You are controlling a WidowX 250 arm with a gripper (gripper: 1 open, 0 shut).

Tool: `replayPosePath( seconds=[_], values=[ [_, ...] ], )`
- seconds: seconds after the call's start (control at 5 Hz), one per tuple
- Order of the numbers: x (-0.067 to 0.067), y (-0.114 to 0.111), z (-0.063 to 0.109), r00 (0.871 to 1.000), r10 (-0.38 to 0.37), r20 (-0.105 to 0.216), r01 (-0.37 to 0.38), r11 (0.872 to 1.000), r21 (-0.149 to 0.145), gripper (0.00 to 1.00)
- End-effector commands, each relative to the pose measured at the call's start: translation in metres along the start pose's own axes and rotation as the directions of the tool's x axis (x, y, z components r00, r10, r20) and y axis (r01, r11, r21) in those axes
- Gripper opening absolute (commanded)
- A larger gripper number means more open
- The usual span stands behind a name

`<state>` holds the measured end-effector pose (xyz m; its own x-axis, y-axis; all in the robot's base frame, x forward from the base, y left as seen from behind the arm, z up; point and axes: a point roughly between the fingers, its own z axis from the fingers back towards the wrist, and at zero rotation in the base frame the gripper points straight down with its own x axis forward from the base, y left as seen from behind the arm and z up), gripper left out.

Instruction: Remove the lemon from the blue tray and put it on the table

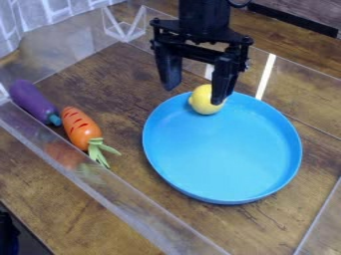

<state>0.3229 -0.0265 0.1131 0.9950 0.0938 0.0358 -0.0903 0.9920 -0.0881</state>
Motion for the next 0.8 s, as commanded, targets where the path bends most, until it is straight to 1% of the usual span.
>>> replayPosePath(
  seconds=[0.0, 0.6],
  values=[
    [0.0028, -0.0065, 0.0201, 0.997, -0.011, 0.076, 0.012, 1.000, -0.009, 1.00],
    [0.0027, -0.0085, 0.0200, 0.995, -0.004, 0.096, 0.005, 1.000, -0.004, 1.00]
  ],
)
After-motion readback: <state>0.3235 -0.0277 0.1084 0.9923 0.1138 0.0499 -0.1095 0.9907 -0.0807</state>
